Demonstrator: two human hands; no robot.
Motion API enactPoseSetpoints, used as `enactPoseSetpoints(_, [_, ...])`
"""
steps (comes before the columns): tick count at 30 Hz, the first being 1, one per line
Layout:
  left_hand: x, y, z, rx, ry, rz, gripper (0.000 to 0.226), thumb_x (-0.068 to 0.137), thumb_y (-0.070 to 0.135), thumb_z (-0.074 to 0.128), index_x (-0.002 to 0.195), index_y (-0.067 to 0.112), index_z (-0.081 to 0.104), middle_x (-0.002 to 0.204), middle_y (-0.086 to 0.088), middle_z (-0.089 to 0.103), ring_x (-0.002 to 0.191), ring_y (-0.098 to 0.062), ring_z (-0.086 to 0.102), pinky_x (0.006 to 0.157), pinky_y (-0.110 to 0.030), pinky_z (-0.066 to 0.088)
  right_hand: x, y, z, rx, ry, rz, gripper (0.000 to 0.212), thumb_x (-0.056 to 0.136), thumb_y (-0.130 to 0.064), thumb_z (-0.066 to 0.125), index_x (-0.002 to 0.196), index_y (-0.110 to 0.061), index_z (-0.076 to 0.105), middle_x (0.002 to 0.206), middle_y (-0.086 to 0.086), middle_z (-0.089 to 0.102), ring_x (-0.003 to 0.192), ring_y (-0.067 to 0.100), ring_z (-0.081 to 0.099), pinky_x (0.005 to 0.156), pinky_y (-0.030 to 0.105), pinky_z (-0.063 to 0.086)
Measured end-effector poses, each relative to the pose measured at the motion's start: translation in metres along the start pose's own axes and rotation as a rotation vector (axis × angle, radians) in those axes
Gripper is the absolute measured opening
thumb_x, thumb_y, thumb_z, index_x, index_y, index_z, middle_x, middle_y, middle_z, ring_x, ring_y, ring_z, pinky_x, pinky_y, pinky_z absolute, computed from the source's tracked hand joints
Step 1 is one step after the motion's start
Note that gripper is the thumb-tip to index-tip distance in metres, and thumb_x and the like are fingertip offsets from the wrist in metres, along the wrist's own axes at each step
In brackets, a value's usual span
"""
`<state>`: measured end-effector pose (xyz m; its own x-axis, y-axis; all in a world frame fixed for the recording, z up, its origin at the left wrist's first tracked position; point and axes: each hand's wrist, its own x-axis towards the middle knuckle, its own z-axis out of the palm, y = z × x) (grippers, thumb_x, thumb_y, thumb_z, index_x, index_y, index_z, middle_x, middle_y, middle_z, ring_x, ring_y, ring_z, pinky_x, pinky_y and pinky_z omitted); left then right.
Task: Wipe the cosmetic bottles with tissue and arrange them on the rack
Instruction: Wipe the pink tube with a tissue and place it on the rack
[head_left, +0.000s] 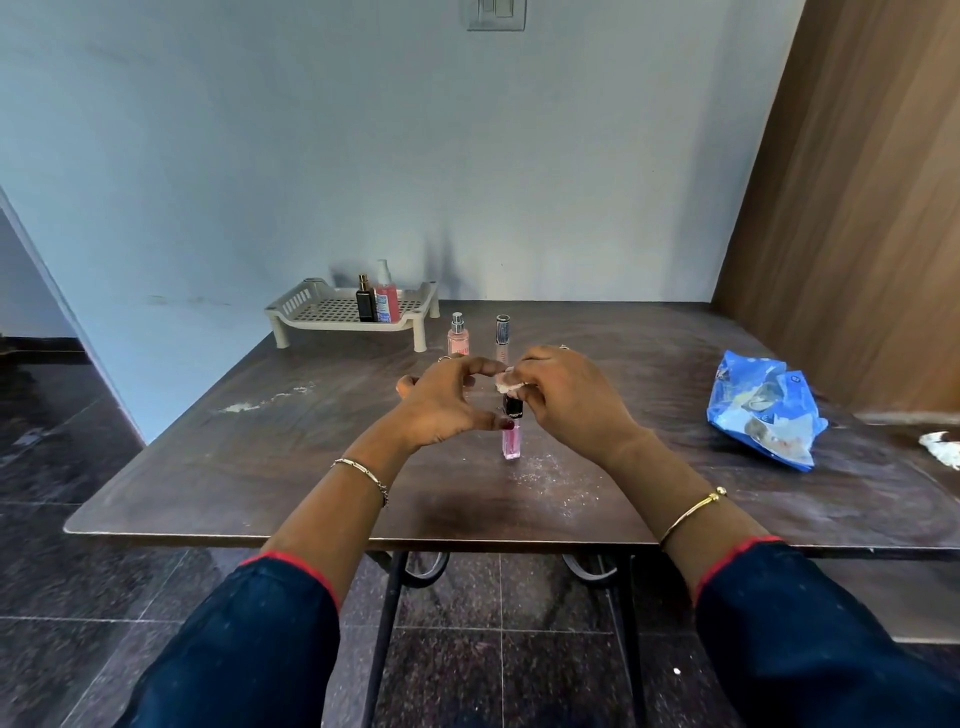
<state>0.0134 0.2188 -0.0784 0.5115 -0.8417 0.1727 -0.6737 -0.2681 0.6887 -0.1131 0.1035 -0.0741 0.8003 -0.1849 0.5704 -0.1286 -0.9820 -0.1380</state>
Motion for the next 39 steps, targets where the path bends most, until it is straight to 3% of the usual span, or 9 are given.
enactPoseSetpoints(4, [-0.001,0.004,-0.002,0.021,0.018,0.025,0.056,0.062,0.045,0.083,0.112,0.043,0.058,0.122,0.019,0.054,0.111,-0.006,0.052,0.094,-0.041,0.016,-0.001,0.002,0.0,-0.011,0.032,0.008,0.015,0.081,-0.002,0.062,0.088,-0.01,0.073,0.085,0.004,0.067,0.078,0.025,0.06,0.064,0.03,0.043])
enactPoseSetpoints(7, [-0.001,0.005,-0.005,-0.034,0.004,0.051,0.053,0.061,0.043,0.083,0.108,0.045,0.058,0.119,0.019,0.055,0.112,-0.008,0.052,0.099,-0.044,0.02,-0.003,0.003,0.003,-0.018,0.067,0.014,0.013,0.078,0.0,0.064,0.083,-0.009,0.071,0.08,0.005,0.066,0.073,0.027,0.06,0.06,0.027,0.038])
enactPoseSetpoints(12, [-0.002,0.005,-0.003,0.074,-0.014,0.065,0.052,0.062,0.047,0.082,0.109,0.043,0.061,0.118,0.023,0.058,0.108,-0.005,0.052,0.087,-0.037,0.015,-0.012,0.0,0.008,-0.048,0.144,-0.028,0.017,0.071,0.005,0.071,0.081,-0.008,0.072,0.076,0.005,0.065,0.062,0.026,0.06,0.055,0.025,0.038])
enactPoseSetpoints(18, [0.0,0.005,-0.004,0.139,-0.004,0.077,0.048,0.063,0.053,0.078,0.108,0.049,0.06,0.118,0.023,0.056,0.107,-0.005,0.051,0.09,-0.038,0.017,-0.032,0.007,0.029,-0.087,0.172,-0.07,0.036,0.077,0.006,0.07,0.11,-0.008,0.067,0.102,0.007,0.066,0.081,0.028,0.063,0.058,0.037,0.055])
enactPoseSetpoints(23, [0.0,0.003,-0.005,0.236,0.007,0.087,0.05,0.066,0.054,0.076,0.113,0.051,0.058,0.12,0.023,0.054,0.111,-0.007,0.049,0.087,-0.037,0.015,-0.041,0.008,0.028,-0.186,0.203,-0.154,0.035,0.075,0.004,0.069,0.109,-0.006,0.068,0.102,0.008,0.066,0.084,0.027,0.064,0.052,0.033,0.053])
enactPoseSetpoints(26, [-0.001,0.003,-0.005,0.257,0.012,0.081,0.052,0.066,0.053,0.075,0.115,0.052,0.057,0.125,0.024,0.052,0.114,-0.006,0.048,0.091,-0.039,0.016,-0.049,0.008,0.029,-0.223,0.156,-0.206,0.028,0.084,-0.006,0.053,0.107,-0.007,0.068,0.098,0.008,0.064,0.078,0.025,0.063,0.047,0.031,0.049])
enactPoseSetpoints(30, [-0.001,0.002,-0.006,0.263,0.0,0.098,0.053,0.068,0.05,0.075,0.118,0.05,0.056,0.13,0.022,0.05,0.113,-0.005,0.048,0.092,-0.039,0.015,-0.06,0.016,0.036,-0.117,0.206,-0.09,0.03,0.081,0.0,0.067,0.11,-0.008,0.066,0.1,0.008,0.063,0.073,0.027,0.062,0.049,0.035,0.052])
enactPoseSetpoints(35, [-0.003,0.003,-0.011,0.226,0.005,0.115,0.057,0.07,0.042,0.077,0.122,0.047,0.054,0.128,0.022,0.052,0.112,-0.005,0.048,0.093,-0.037,0.014,-0.058,0.022,0.028,-0.024,0.328,-0.016,0.018,0.086,-0.002,0.063,0.103,-0.008,0.065,0.096,0.007,0.063,0.075,0.026,0.061,0.055,0.042,0.052])
enactPoseSetpoints(39, [-0.005,0.008,-0.013,0.206,0.061,0.175,0.048,0.082,0.018,0.065,0.122,0.043,0.056,0.129,0.022,0.053,0.115,-0.002,0.044,0.091,-0.03,0.008,-0.056,0.02,0.026,-0.028,0.377,-0.024,0.018,0.084,-0.001,0.065,0.101,-0.006,0.067,0.091,0.008,0.062,0.074,0.024,0.06,0.057,0.038,0.052])
